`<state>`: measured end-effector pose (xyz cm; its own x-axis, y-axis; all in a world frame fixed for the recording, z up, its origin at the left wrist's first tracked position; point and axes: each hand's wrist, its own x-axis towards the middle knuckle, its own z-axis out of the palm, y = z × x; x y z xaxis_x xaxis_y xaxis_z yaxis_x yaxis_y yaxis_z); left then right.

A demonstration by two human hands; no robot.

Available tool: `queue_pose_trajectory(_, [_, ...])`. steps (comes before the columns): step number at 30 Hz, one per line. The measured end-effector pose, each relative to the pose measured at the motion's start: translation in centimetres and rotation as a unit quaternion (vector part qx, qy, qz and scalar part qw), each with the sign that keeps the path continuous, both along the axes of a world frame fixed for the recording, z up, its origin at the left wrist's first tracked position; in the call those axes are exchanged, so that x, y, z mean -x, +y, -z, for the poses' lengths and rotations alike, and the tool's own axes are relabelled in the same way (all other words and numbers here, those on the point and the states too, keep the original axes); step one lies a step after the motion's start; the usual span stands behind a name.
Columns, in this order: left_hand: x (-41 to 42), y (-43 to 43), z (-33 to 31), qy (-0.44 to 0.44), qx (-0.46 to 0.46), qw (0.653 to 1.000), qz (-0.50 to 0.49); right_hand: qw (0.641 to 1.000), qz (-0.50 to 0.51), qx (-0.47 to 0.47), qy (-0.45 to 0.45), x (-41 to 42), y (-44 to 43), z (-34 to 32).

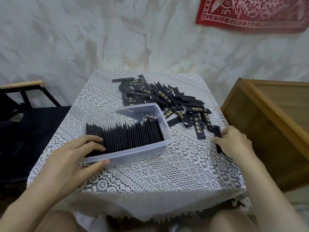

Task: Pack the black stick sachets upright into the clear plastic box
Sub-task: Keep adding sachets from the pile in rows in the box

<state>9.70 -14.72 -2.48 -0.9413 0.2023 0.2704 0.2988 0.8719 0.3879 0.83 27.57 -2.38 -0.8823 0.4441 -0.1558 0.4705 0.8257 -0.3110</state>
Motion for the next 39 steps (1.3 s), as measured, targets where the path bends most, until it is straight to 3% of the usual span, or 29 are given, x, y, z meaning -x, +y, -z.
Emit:
queue_pose_trajectory(8, [0.1, -0.1, 0.1, 0.000, 0.002, 1.000, 0.001, 0.980, -0.043, 0.192, -0.026, 0.0, 1.0, -1.0])
queue_pose_trajectory(12, [0.2, -0.2, 0.3, 0.004, 0.002, 1.000, 0.000, 0.963, -0.076, 0.256, 0.024, 1.0, -0.2, -2.4])
queue_pose_trajectory(14, [0.3, -0.2, 0.4, 0.006, 0.002, 1.000, 0.001, 0.965, -0.099, 0.232, 0.064, 2.5, -1.4, -2.3])
queue_pose_trajectory(17, [0.2, -0.2, 0.4, 0.005, 0.002, 1.000, -0.002, 0.984, -0.112, 0.105, 0.088, 4.8, -2.6, -1.7])
queue_pose_trajectory(19, [0.2, -0.1, 0.4, 0.004, 0.001, 1.000, -0.003, 0.992, -0.095, 0.018, 0.078, 6.0, -2.8, -1.1])
queue_pose_trajectory(21, [0.3, -0.2, 0.4, 0.005, 0.002, 1.000, -0.003, 0.997, -0.071, -0.007, 0.043, 6.9, -2.8, -0.7])
queue_pose_trajectory(26, [0.4, -0.3, 0.6, 0.001, -0.005, 1.000, 0.001, 0.994, -0.068, 0.079, 0.029, 6.9, -4.0, -1.2])
queue_pose_trajectory(32, [0.4, -0.3, 0.8, 0.008, -0.005, 1.000, -0.001, 0.985, -0.120, 0.106, 0.062, 5.8, -5.0, -0.5])
queue_pose_trajectory(39, [0.4, -0.4, 0.8, 0.004, -0.005, 1.000, -0.002, 0.944, -0.209, 0.245, 0.067, 4.4, -6.4, -2.0])
